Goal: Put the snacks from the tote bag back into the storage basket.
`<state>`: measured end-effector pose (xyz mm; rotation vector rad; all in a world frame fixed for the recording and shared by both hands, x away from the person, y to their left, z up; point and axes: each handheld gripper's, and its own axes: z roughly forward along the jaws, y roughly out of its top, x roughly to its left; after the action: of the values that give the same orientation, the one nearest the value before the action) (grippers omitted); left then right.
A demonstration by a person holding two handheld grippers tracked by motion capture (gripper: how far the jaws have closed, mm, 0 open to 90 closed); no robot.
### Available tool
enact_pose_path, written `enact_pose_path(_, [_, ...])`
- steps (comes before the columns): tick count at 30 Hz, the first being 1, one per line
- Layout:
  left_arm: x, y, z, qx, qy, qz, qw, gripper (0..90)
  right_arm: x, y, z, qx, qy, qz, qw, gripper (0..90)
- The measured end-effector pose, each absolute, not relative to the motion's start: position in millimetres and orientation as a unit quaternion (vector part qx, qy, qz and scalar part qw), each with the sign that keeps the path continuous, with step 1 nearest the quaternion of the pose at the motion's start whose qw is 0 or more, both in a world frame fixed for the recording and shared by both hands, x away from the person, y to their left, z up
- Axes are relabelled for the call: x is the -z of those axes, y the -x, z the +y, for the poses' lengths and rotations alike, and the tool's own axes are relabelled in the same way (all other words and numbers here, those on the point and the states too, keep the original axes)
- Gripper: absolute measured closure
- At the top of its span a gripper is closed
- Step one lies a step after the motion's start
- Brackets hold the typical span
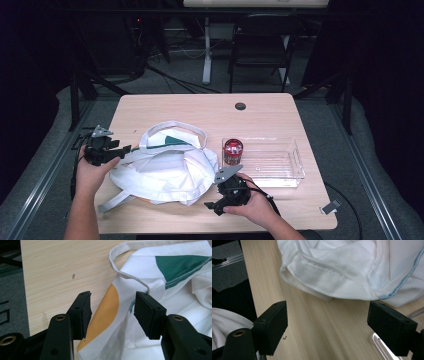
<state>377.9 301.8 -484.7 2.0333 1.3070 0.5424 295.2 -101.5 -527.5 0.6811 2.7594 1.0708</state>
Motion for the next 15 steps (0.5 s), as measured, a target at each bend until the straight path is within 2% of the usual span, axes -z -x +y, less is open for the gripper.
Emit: enact_pose_path(15, [486.1, -378.5, 300.0, -0.205, -0.777, 0.499, 0.324, 47.5, 537.7, -290.5, -101.6, -0.35, -0.225, 0.908, 0.055, 16.9])
